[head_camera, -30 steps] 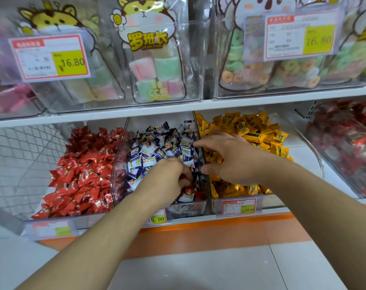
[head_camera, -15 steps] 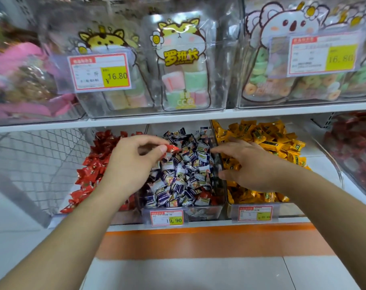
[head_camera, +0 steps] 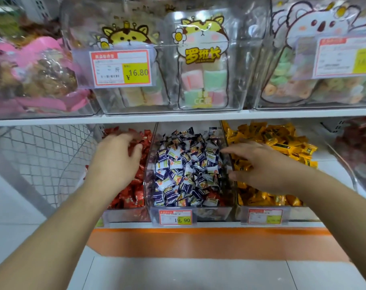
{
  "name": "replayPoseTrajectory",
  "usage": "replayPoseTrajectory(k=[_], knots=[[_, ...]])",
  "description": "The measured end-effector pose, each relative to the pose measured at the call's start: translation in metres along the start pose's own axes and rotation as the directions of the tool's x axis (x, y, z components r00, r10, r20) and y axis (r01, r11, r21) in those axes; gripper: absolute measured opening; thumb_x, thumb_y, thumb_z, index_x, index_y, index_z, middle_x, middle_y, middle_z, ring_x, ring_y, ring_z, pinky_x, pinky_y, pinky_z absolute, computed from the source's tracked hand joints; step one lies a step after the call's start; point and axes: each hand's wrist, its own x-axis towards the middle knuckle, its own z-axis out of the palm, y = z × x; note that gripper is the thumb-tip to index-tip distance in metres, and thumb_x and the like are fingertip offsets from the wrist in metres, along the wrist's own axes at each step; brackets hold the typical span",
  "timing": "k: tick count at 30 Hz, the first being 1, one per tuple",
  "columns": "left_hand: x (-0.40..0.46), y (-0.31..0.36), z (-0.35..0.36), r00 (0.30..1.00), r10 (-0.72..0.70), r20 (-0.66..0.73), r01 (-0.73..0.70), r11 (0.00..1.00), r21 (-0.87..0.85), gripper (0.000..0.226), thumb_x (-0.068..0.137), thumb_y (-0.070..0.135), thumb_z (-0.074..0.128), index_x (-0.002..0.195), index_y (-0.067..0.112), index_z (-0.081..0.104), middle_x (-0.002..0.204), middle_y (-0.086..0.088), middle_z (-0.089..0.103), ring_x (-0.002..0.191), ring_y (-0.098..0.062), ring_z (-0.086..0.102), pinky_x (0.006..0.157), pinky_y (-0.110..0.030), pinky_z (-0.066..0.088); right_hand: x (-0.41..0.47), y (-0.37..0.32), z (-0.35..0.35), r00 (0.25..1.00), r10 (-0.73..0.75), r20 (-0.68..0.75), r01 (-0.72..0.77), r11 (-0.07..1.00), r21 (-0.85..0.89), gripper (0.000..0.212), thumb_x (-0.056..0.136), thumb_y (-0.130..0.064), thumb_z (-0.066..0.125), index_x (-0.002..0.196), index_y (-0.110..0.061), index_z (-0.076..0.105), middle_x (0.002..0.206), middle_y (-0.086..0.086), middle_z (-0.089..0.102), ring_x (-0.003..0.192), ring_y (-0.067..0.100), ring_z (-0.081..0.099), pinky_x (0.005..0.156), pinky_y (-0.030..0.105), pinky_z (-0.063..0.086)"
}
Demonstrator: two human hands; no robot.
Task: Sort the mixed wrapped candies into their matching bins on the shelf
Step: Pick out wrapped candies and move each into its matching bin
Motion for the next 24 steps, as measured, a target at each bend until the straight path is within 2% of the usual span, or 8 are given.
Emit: replayPoseTrajectory(k=[2,4,7,10,15,19,22,24], knots=[[-0.008,0.023,0.008,0.983,0.153,0.102,-0.141,0.983,-0.114,0.020,0.097,0.030,0.066,0.116,0.032,0.071,0.103,0.006,0.066,0.093,-0.012,0.064,0.085,-0.031,0.052,0.001,0.000,0.000,1.000,0.012,0.001,-0.012,1.000,0.015,0.067,0.097,-0.048,0.066,0.154,-0.052,0.031,0.166,-0.015,0.024,0.157,0.014,0.009,0.128,0.049,0.015],[-0.018,0.048,0.020,0.907,0.317,0.277,-0.257,0.938,-0.232,0.026,0.098,0.031,0.068,0.123,0.036,0.068,0.113,0.017,0.061,0.098,0.000,0.059,0.093,-0.027,0.053,0.002,0.000,0.001,1.000,0.025,0.001,-0.025,0.999,0.027,0.067,0.097,-0.048,0.066,0.153,-0.053,0.031,0.166,-0.014,0.024,0.157,0.016,0.010,0.127,0.049,0.017],[-0.029,0.076,0.046,0.732,0.451,0.511,-0.344,0.891,-0.295,0.033,0.100,0.034,0.065,0.133,0.036,0.064,0.127,0.018,0.059,0.113,-0.003,0.056,0.103,-0.029,0.048,0.002,-0.001,0.001,0.999,0.034,0.000,-0.034,0.999,0.014,0.066,0.098,-0.046,0.066,0.154,-0.051,0.031,0.167,-0.013,0.022,0.157,0.016,0.008,0.127,0.046,0.016],[-0.031,0.094,0.064,0.646,0.430,0.631,-0.294,0.903,-0.314,0.032,0.101,0.032,0.065,0.133,0.035,0.066,0.131,0.014,0.065,0.116,-0.008,0.060,0.097,-0.024,0.048,0.000,-0.002,-0.001,1.000,0.022,0.008,-0.022,1.000,0.006,0.066,0.099,-0.044,0.064,0.156,-0.049,0.030,0.169,-0.013,0.020,0.157,0.013,0.004,0.126,0.042,0.010],[-0.024,0.097,0.078,0.613,0.323,0.721,-0.186,0.946,-0.265,0.036,0.099,0.036,0.068,0.135,0.040,0.064,0.128,0.017,0.066,0.101,-0.005,0.061,0.077,-0.012,0.044,-0.001,-0.001,-0.002,0.999,0.027,0.022,-0.027,1.000,0.011,0.067,0.100,-0.045,0.062,0.157,-0.048,0.028,0.169,-0.011,0.018,0.157,0.014,0.004,0.126,0.042,0.011],[-0.020,0.096,0.082,0.610,0.309,0.730,-0.215,0.951,-0.224,0.024,0.097,0.035,0.070,0.121,0.039,0.071,0.096,0.018,0.066,0.081,-0.003,0.061,0.064,-0.015,0.045,0.000,0.002,-0.001,0.999,0.027,0.027,-0.027,1.000,0.015,0.068,0.100,-0.048,0.061,0.158,-0.049,0.026,0.170,-0.010,0.016,0.158,0.017,0.003,0.126,0.044,0.012],[-0.021,0.095,0.083,0.615,0.296,0.731,-0.192,0.955,-0.226,0.012,0.095,0.034,0.072,0.107,0.037,0.073,0.092,0.015,0.065,0.080,-0.004,0.062,0.064,-0.018,0.046,-0.001,0.003,-0.001,0.999,0.022,0.032,-0.022,1.000,0.016,0.068,0.100,-0.048,0.061,0.158,-0.049,0.025,0.170,-0.009,0.016,0.158,0.019,0.003,0.126,0.047,0.013],[-0.022,0.095,0.084,0.627,0.290,0.723,-0.166,0.957,-0.240,0.006,0.095,0.031,0.073,0.099,0.036,0.072,0.091,0.015,0.066,0.082,-0.005,0.063,0.069,-0.022,0.051,-0.002,0.002,-0.002,0.999,0.019,0.039,-0.020,1.000,0.014,0.067,0.101,-0.047,0.060,0.159,-0.047,0.025,0.170,-0.009,0.016,0.158,0.018,0.002,0.126,0.045,0.011]])
